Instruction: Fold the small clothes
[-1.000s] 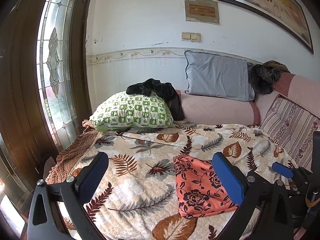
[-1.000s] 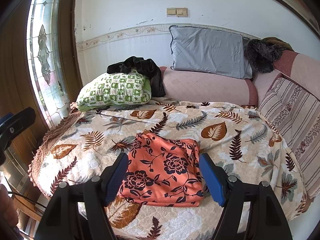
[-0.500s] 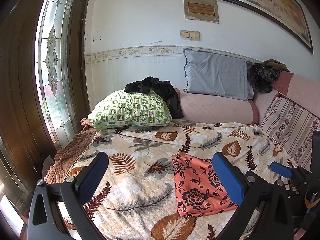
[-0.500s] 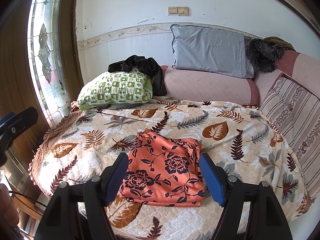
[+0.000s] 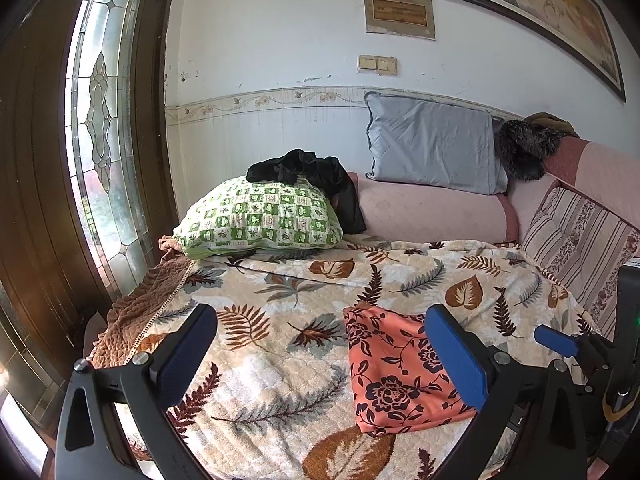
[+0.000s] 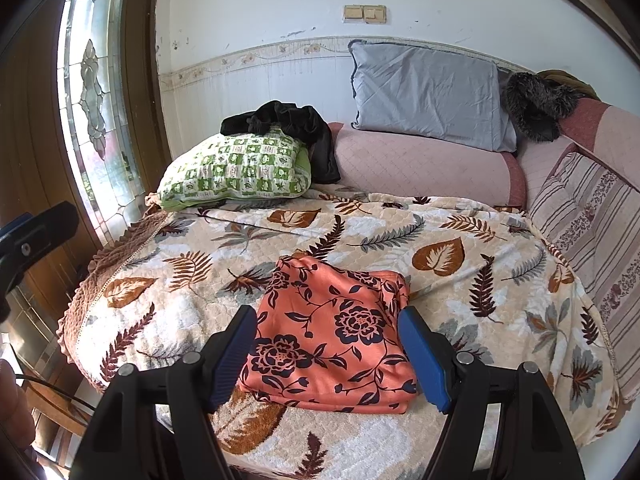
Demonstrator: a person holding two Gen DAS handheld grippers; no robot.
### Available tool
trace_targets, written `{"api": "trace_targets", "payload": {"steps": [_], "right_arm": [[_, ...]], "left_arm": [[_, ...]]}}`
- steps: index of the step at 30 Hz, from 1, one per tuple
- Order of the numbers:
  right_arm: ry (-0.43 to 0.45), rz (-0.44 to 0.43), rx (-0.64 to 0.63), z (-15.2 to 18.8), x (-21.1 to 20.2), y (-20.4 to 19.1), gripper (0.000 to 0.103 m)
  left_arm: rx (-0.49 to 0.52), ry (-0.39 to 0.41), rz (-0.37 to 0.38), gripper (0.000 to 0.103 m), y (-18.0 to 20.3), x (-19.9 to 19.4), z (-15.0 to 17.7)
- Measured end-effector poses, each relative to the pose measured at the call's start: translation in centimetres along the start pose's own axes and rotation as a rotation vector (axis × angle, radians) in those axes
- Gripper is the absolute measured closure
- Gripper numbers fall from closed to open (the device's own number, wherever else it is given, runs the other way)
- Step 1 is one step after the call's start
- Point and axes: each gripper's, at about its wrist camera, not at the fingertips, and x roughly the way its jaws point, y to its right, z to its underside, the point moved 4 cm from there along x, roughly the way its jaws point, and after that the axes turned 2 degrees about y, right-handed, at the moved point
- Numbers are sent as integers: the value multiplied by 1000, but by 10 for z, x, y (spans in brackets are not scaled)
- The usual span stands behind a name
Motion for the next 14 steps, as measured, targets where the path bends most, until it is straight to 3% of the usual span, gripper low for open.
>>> {"api": "trace_targets", "payload": {"steps": [11,14], "right_arm": [[-18,-25,16,-1,19,1,26],[-19,-50,72,-4,30,15,26]], "left_arm": [[-3,1,10,0,2,14,-3],[-10,4,26,0,4,27,-4]]}}
